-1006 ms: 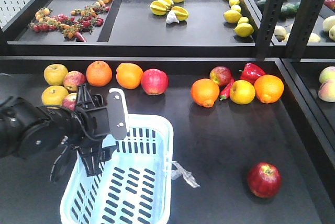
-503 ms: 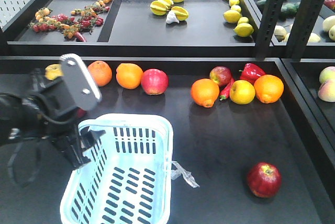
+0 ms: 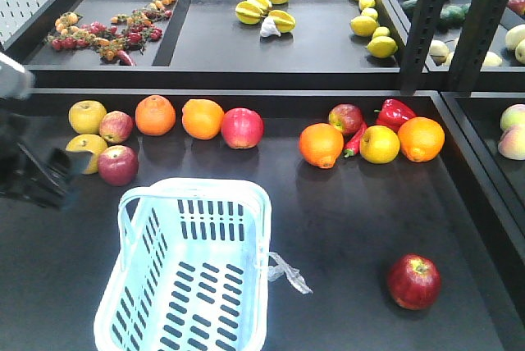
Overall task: Pick three apples into basket with both arms
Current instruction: 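Open the left gripper and raise it away from the basket handle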
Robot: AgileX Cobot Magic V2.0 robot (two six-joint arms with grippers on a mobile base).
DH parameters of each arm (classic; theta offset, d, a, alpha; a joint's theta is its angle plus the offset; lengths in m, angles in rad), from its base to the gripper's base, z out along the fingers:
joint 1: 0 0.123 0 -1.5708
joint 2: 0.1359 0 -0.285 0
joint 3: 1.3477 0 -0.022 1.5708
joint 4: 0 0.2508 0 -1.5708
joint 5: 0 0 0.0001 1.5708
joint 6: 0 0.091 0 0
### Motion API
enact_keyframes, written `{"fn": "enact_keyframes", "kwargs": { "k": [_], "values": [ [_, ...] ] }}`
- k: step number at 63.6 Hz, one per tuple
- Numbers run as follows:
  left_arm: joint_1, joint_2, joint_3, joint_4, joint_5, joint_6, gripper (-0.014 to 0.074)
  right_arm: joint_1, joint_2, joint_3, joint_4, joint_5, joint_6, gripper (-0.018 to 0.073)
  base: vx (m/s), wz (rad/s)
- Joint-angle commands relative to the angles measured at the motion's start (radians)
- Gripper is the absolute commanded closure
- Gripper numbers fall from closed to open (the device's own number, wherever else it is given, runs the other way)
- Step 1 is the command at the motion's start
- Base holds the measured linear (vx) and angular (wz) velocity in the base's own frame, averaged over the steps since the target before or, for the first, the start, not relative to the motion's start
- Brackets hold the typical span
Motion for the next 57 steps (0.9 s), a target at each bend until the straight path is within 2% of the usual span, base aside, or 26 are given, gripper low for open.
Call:
{"fn": "enact_keyframes", "kwargs": {
  "k": [1, 16, 23, 33, 57],
  "values": [
    [0.040, -0.057, -0.029, -0.005, -0.050, -0.086, 0.0009, -0.001, 0.009, 0.012, -0.002, -0.073, -0.006, 0.0568, 0.00, 0.00],
    [0.113, -0.189, 0.004, 0.006, 0.009, -0.187, 0.0009, -0.001, 0.009, 0.012, -0.002, -0.073, -0.006, 0.0568, 0.00, 0.00],
    [0.138, -0.274, 0.086, 0.055, 0.010, -0.257, 0.0009, -0.001, 0.009, 0.012, -0.002, -0.073, -0.006, 0.0568, 0.00, 0.00],
    [0.143, -0.393, 0.202, 0.099, 0.013, -0.314, 0.0009, -0.001, 0.009, 0.012, -0.002, -0.073, -0.006, 0.0568, 0.00, 0.00],
    [0.142, -0.494, 0.236, 0.102, 0.019, -0.311, 0.0009, -0.001, 0.009, 0.012, -0.002, -0.073, -0.006, 0.0568, 0.00, 0.00]
  ]
}}
